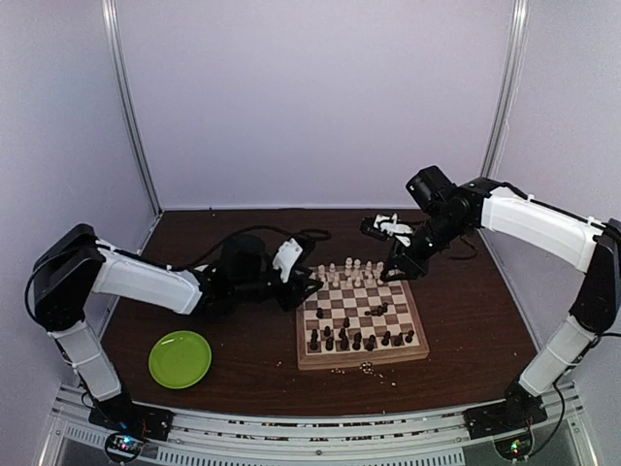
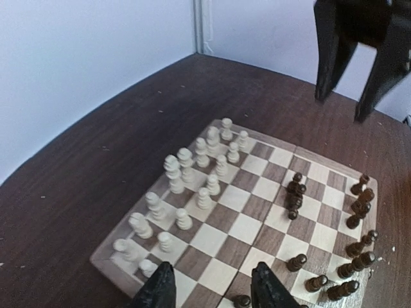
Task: Set up the chess pieces on the board
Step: Place the pawn on the chessboard, then pick up the pawn from the chessboard.
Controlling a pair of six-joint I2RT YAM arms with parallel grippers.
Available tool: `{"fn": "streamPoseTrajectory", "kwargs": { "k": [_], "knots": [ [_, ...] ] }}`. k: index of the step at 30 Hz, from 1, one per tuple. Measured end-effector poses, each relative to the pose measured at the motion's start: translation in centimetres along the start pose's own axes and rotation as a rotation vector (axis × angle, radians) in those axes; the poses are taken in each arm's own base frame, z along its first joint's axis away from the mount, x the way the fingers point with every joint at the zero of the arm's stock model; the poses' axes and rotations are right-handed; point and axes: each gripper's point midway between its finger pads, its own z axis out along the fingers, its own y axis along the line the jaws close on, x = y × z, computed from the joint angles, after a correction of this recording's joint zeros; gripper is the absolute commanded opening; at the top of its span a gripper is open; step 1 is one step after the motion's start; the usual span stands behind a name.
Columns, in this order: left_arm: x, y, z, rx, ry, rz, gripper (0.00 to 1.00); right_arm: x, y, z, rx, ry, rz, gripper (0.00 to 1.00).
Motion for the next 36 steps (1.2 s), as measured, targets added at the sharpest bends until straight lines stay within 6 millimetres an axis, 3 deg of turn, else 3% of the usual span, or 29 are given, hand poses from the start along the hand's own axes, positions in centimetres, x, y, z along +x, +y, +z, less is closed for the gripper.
{"fn": "streamPoseTrajectory", "kwargs": {
  "k": [4, 9, 14, 20, 25, 32, 36],
  "knots": [
    [-5.9, 2.6, -3.0, -0.145, -0.010, -0.031, 0.51, -0.2, -0.6, 2.9, -0.007, 0.103, -0.048, 0.33],
    [-12.5, 6.7, -9.0, -0.324, -0.065, -0.132, 0.63, 0.8, 0.5, 7.2, -0.031, 0.254, -0.127, 0.34],
    [-15.0, 12.1, -13.9, -0.441, -0.058, -0.278, 0.64, 1.0, 1.7, 9.4, -0.063, 0.315, -0.176, 0.36],
    [-17.9, 16.1, -17.1, -0.493, -0.041, -0.315, 0.65, 1.6, 2.6, 10.8, -0.091, 0.350, -0.198, 0.37],
    [-17.0, 17.3, -17.1, -0.514, 0.006, -0.256, 0.65, 2.0, 3.4, 12.0, -0.110, 0.377, -0.212, 0.36],
    [-10.4, 19.4, -16.3, -0.520, 0.123, -0.286, 0.64, 2.7, 3.5, 13.6, -0.113, 0.415, -0.216, 0.34],
    [-9.4, 20.1, -16.5, -0.502, 0.122, -0.312, 0.64, 2.6, 3.4, 13.6, -0.107, 0.414, -0.211, 0.29]
  ]
}}
